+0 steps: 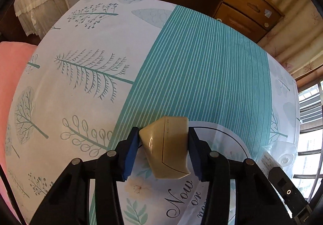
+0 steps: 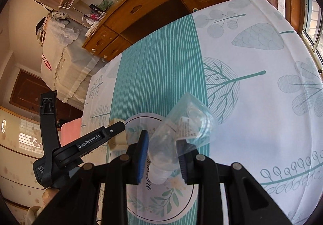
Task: Collect trash
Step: 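Grasp the clear plastic bottle with the right tool while the left grasps the beige box, then carry the bottle and beige box over the bin and open both tools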
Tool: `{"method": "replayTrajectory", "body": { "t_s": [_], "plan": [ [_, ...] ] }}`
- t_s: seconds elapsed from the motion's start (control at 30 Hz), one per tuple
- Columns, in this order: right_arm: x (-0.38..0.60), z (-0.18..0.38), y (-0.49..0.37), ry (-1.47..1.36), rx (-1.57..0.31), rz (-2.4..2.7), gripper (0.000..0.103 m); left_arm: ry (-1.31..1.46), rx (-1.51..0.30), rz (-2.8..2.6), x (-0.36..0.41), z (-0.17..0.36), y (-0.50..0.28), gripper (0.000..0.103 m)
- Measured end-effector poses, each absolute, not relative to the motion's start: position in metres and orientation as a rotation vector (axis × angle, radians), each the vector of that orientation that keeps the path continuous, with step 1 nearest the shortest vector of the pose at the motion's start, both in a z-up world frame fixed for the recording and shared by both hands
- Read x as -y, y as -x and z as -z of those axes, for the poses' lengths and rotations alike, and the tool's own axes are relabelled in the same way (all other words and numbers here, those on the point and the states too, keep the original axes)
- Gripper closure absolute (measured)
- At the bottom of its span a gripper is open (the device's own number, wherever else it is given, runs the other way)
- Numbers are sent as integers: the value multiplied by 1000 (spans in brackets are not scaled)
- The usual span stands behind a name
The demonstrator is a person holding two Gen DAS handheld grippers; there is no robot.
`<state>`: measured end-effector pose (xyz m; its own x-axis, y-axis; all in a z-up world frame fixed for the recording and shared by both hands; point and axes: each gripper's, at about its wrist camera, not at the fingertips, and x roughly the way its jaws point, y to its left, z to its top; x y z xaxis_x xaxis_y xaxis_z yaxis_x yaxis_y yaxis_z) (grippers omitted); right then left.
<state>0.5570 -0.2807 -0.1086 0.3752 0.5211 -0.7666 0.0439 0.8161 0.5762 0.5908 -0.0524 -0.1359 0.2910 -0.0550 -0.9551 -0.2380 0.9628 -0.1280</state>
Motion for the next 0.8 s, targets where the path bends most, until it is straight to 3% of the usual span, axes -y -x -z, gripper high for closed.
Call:
{"method": "replayTrajectory", "body": {
  "t_s": [0.43, 0.8],
  "plan": [
    [264, 97, -513, -518, -1182, -375, 75, 346, -1215, -73, 33, 100, -530, 58],
    [228, 69, -416, -467, -1188, -384, 76, 309, -1186, 59, 15, 53, -413, 58]
  ]
}}
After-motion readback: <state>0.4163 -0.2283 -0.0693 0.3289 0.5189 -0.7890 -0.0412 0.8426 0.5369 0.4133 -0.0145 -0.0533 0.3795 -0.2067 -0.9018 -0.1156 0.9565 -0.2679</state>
